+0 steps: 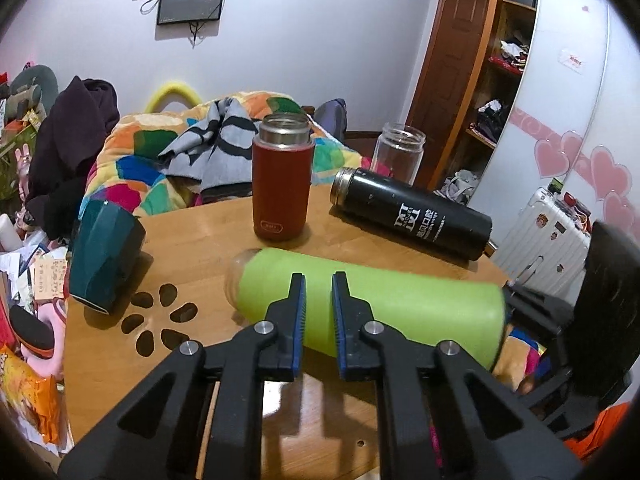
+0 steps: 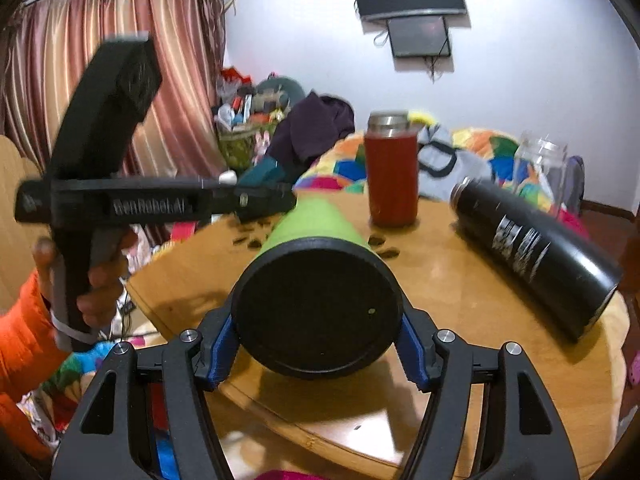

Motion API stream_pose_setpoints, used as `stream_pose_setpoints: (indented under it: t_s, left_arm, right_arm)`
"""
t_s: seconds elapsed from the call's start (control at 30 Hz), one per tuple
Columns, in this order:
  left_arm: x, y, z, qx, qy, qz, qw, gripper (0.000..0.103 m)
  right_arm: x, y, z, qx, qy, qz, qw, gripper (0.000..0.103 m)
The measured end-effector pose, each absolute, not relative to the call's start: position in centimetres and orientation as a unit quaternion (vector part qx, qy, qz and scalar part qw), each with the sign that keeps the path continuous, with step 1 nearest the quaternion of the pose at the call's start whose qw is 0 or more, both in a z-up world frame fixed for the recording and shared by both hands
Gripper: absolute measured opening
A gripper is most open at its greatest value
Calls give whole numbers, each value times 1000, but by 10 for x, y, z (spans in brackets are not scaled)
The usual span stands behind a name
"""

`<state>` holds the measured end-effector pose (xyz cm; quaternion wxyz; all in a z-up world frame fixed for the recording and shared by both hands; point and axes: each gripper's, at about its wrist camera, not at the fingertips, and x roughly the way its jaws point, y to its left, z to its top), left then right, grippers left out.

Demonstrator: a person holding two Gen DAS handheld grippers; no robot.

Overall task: Flip cup upside down
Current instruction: 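Rotate the green cup with the right tool until its black base faces up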

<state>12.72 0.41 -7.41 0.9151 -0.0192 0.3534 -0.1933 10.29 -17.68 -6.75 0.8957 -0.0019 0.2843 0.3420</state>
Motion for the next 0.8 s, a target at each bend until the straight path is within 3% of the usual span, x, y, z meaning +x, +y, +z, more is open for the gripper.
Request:
stream_pose_setpoints:
  t_s: [0.47, 0.8]
  left_arm:
    - [115, 5, -67, -28, 330, -219, 918, 12]
    - [126, 20, -68, -45, 327, -198, 923, 12]
  right_arm:
    - [96, -181, -1, -4, 219, 333, 917, 63]
    - [126, -144, 20, -39, 218, 331, 917, 63]
